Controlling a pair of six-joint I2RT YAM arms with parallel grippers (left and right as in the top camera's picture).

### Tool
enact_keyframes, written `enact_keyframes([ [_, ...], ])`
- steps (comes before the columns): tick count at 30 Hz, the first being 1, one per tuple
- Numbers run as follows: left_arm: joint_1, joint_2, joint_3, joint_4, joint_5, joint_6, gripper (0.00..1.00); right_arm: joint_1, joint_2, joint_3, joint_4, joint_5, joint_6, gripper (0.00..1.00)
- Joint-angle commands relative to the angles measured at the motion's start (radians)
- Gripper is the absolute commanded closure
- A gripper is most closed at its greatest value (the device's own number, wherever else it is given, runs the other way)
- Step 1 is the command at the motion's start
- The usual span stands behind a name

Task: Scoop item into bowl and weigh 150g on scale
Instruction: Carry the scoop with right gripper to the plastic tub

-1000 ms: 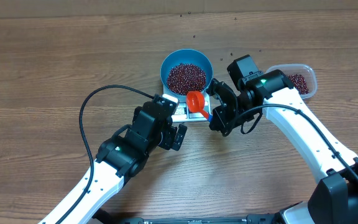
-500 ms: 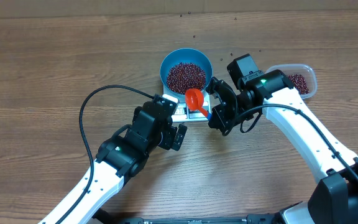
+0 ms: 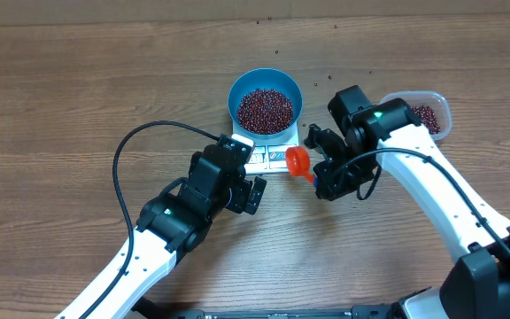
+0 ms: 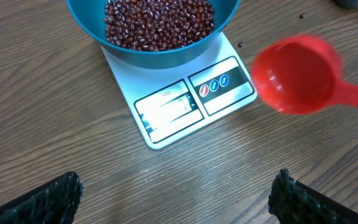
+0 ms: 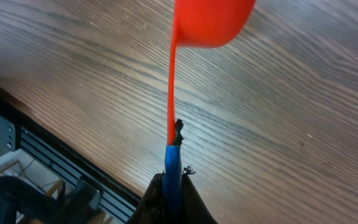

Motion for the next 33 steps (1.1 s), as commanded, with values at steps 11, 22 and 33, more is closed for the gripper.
enact_keyframes([
  [11,0.006,0.004,0.005,0.000,-0.012,0.012,0.01,-0.306,-0.242,0.114,-0.052,0.039,0.011,0.96],
  [22,0.006,0.004,0.005,0.000,-0.012,0.012,0.00,-0.553,-0.310,0.113,0.080,-0.148,0.018,0.96],
  [33,0.006,0.004,0.005,0.000,-0.012,0.012,0.00,-0.638,-0.231,0.111,0.242,-0.165,0.067,0.96],
])
